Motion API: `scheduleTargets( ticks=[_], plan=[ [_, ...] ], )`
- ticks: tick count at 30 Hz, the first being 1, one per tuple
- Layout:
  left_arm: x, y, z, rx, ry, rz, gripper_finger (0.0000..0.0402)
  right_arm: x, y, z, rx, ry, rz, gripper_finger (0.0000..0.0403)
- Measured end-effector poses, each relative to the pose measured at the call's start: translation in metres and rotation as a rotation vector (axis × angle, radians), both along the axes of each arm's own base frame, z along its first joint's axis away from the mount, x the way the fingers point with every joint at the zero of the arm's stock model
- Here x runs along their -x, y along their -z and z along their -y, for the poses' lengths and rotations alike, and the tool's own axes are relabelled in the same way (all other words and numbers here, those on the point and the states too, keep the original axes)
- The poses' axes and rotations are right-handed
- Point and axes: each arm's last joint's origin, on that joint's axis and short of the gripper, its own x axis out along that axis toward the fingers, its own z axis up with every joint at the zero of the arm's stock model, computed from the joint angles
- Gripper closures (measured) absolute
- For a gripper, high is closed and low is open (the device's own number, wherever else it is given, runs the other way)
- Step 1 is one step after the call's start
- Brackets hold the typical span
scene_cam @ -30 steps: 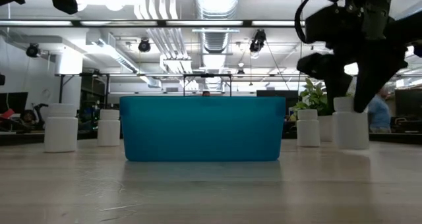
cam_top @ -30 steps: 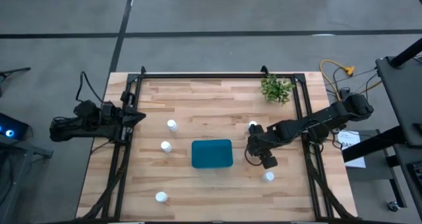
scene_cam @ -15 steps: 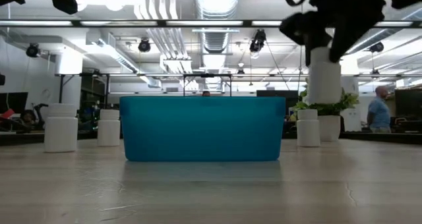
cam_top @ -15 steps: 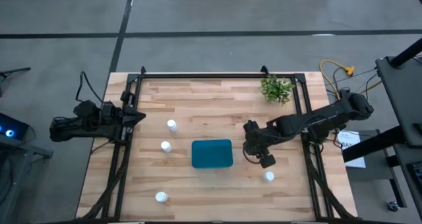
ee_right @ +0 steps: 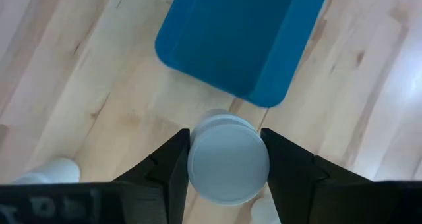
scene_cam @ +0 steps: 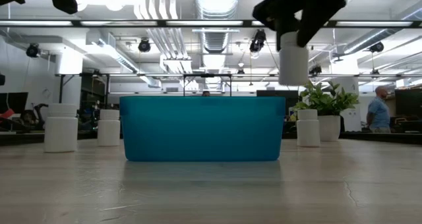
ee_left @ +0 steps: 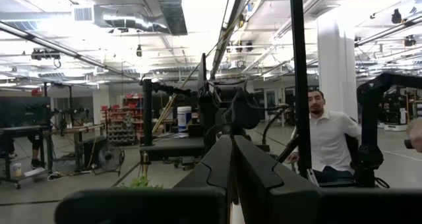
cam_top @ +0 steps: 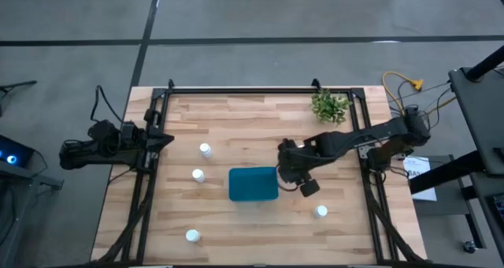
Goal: Pick and place pill bottles into a basket
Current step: Put the medicine bottle into the blue bin
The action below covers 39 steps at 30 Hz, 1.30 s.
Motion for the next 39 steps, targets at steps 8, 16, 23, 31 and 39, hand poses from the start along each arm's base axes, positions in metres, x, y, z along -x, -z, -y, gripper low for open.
scheduleTargets(
  ticks=[8,16,23,31,39],
  plan=[
    [0.000,0.000,0.000,0.000,0.000,0.001,0.0402,-0.034,0.007,-0.006,-0.013,-0.082,-0.011,0.0250],
    [0.000,0.000,0.000,0.000,0.000,0.000,0.0402,-0.054,0.019,-0.003,0.002,-0.128,-0.030,0.0250],
    [0.000,0.000,0.000,0.000,0.000,0.002,0.0402,-0.064,0.029,0.014,-0.001,-0.111,-0.031,0.0250],
    [0.000,0.000,0.000,0.000,0.000,0.004,0.0402,-0.069,0.033,0.025,-0.029,-0.111,-0.001,0.0250],
    [0.000,0.000,0.000,-0.001,0.000,0.005,0.0402,-0.067,0.041,0.029,-0.030,-0.111,-0.010,0.0250]
  ],
)
